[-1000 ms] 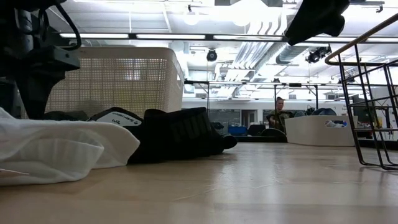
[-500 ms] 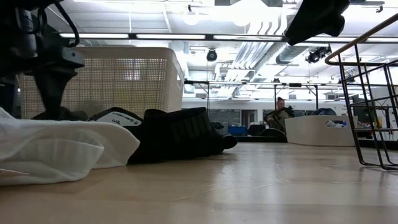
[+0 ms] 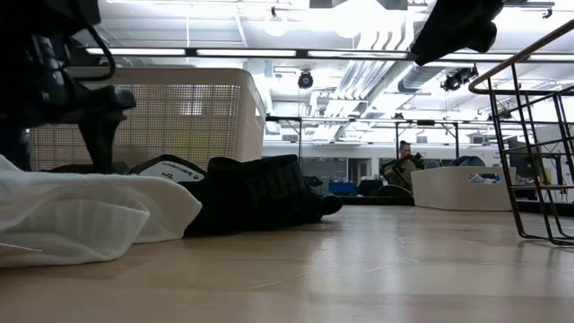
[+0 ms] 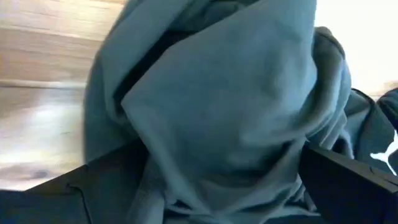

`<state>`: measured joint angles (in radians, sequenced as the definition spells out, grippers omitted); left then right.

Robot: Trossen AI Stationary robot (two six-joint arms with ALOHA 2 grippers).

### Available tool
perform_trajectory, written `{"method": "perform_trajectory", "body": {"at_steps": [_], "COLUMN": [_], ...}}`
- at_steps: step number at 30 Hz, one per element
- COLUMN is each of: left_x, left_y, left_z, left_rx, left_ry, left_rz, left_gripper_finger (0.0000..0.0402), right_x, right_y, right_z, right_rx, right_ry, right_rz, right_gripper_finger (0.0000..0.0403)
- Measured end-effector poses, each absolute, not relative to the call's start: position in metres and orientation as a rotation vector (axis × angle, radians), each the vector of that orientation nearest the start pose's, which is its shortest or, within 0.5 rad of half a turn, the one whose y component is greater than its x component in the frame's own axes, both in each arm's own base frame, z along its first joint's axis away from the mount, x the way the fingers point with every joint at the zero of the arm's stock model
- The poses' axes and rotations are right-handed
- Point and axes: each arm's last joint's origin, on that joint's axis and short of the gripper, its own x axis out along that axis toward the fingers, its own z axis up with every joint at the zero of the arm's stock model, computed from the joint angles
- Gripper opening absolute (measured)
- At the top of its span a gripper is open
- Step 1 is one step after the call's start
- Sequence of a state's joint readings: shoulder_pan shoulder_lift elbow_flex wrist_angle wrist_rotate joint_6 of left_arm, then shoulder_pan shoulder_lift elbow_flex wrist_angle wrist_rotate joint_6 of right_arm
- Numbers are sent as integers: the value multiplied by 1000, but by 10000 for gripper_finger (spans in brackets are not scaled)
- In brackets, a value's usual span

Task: Pick & Place Cloths
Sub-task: Put the gray underwear into the wire basket

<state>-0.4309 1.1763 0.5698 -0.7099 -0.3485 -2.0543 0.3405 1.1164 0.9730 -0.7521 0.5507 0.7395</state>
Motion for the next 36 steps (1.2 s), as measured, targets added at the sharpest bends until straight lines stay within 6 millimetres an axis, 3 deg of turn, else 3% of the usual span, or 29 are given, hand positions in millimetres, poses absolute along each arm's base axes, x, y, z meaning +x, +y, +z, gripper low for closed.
{"method": "perform_trajectory", "body": {"at_steps": [6, 21, 28, 36], "left_x": [169, 172, 171, 171], "left_y": [-52, -41, -43, -44], "left_z": [154, 135, 134, 134], "left_rx": [-1326, -1260, -1272, -1283], "left_ry": [708, 961, 1028, 1072], "left_rz": [1097, 1122, 1136, 1124], "left_gripper_finger": [396, 384, 293, 144], "right_x": [206, 206, 206, 206], "right_y": [57, 57, 57, 57], "right_z": [293, 293, 293, 293], "right_rx": [309, 311, 312, 328], "right_ry": [684, 685, 685, 682], "right_rz": [-473, -472, -473, -479], "right_gripper_finger": [139, 139, 139, 139]}}
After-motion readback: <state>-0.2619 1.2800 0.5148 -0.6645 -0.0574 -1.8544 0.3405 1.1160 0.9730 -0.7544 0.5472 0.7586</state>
